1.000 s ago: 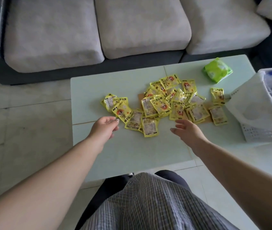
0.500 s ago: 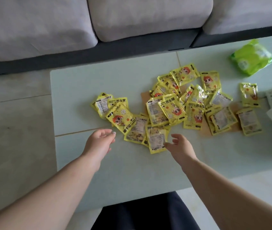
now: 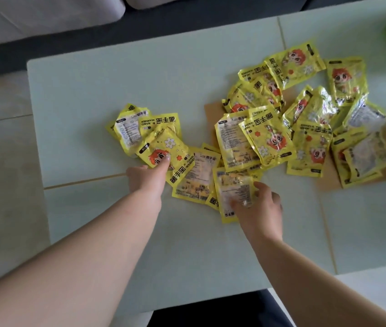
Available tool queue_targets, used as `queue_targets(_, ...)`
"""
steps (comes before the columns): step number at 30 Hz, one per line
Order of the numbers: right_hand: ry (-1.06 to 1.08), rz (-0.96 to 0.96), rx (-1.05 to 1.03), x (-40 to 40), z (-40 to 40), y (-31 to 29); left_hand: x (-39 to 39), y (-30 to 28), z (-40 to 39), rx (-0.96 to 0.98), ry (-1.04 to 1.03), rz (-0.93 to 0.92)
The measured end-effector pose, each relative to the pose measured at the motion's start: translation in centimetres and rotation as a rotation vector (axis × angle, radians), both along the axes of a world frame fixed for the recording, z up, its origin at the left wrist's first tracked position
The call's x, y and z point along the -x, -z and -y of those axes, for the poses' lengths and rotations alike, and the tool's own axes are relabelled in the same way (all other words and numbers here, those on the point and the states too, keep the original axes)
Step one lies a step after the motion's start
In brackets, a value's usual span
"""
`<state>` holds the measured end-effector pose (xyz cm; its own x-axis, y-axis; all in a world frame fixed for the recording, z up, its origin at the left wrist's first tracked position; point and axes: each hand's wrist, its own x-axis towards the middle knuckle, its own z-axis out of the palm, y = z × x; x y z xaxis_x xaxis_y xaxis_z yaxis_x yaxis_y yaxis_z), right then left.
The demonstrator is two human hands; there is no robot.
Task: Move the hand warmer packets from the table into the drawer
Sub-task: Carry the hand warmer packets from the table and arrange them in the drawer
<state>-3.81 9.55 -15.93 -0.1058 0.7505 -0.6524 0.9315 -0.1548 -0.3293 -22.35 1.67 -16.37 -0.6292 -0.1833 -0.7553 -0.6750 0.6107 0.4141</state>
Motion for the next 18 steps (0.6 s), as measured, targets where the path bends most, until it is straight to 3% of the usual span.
queue_targets(8,-0.084,0.05,-0.042,1.1,0.7,1.4,-0.6,2.3,-2.2,0.026,0.018,-0.044)
queue_targets(15,0.159,-0.244,0.14,-0.6,1.0,0.5,-0.9,2.0,0.2,-0.096,0.155,-0.062)
queue_targets(18,0.383,-0.326,0.164,-1.6,1.0,-0.3,-1.4,0.9,2.2,-0.161,0.302,-0.007)
